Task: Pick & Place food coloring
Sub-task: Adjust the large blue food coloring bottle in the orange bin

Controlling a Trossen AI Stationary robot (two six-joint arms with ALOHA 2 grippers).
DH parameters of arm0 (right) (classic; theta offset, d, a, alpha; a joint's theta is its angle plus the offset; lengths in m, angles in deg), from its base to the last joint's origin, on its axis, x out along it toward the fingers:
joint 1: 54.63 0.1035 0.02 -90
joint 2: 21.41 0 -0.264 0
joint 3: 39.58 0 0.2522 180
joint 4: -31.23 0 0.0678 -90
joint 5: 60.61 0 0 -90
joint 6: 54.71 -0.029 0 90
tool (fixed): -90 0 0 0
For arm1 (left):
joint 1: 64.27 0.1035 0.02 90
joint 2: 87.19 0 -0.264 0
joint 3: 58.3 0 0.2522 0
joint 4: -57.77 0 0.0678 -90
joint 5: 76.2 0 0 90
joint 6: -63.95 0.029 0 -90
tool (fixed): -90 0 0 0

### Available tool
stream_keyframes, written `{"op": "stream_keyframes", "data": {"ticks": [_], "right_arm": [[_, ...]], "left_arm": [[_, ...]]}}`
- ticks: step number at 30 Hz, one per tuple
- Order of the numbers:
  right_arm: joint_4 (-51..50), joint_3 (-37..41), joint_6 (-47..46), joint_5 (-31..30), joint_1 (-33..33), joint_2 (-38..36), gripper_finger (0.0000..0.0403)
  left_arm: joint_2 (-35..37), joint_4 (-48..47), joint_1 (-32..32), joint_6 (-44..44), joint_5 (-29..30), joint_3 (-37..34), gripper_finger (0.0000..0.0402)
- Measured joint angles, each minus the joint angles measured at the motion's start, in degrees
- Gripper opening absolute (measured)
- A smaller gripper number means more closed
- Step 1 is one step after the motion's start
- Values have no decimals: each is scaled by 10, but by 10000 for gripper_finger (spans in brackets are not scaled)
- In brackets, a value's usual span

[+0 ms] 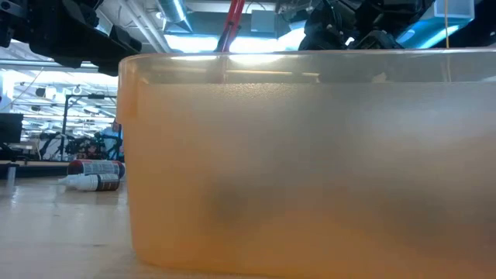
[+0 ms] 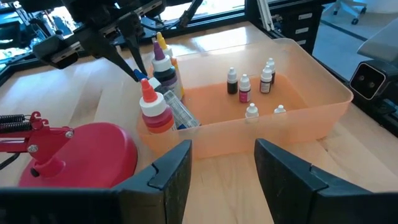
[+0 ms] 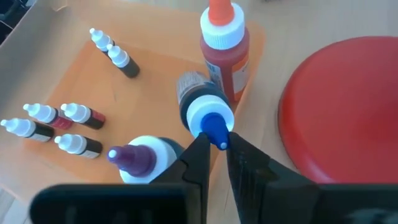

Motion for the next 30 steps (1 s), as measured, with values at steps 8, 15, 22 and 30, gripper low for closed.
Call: {"op": "stream_keyframes", "data": {"ticks": [8,15,22,30], "right_arm": [[7,0,12,4,0,0,47],[16,0,13,5,0,0,6],[33,0,-1,18,0,0,16],[44,-1,-5,18,0,0,8]], "left_arm": [[0,0,0,0,0,0,170],[0,0,0,0,0,0,170],[0,0,0,0,0,0,170],[0,0,0,0,0,0,169]]}}
